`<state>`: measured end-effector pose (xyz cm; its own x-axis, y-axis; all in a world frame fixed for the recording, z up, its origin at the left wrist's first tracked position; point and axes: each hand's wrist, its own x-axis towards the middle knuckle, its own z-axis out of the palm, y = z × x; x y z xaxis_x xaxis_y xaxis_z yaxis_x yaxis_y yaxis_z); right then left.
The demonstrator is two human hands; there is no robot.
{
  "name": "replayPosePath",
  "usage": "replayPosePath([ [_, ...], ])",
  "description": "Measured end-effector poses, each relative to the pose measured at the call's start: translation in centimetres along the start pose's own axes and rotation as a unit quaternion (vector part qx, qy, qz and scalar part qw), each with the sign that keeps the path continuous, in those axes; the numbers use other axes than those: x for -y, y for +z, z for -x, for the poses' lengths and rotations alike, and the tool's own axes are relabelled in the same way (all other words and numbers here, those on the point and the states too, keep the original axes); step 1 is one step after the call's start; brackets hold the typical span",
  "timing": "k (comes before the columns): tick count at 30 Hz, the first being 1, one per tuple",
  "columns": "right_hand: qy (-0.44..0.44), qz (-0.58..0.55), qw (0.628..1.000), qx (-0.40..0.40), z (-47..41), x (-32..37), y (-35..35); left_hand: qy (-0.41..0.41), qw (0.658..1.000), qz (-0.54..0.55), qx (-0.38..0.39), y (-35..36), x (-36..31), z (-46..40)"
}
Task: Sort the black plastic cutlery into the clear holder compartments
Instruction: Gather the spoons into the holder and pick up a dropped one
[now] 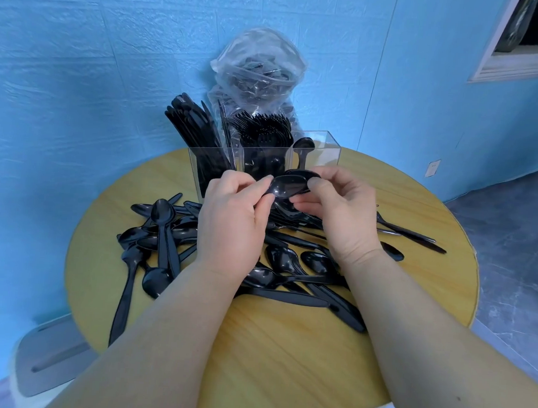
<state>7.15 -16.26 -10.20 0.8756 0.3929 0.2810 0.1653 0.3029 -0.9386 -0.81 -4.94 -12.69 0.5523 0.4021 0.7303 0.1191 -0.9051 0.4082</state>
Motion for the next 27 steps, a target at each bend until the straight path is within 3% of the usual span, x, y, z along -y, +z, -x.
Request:
replayPosePath([
  [8, -0.067, 0.12, 0.99, 0.015, -0.3, -0.9, 0.0, 0.005, 0.999, -0.038, 0.014, -0.4, -0.1, -0.1],
  [14, -0.059, 0.109, 0.991, -0.046, -0.9, -1.4, -0.7, -0.093, 0.985, -0.094, 0.107, -0.6, -0.1, 0.0],
  [19, -0.058, 0.161, 0.985, -0.032, -0.9, -1.4, -0.6, -0.074, 0.985, -0.045, 0.146, -0.7, -0.4, 0.1],
  [27, -0.07, 0.207, 0.975, -0.032, -1.0, -1.2, -0.8, -0.045, 0.987, -0.05, 0.147, -0.5, -0.5, 0.0],
])
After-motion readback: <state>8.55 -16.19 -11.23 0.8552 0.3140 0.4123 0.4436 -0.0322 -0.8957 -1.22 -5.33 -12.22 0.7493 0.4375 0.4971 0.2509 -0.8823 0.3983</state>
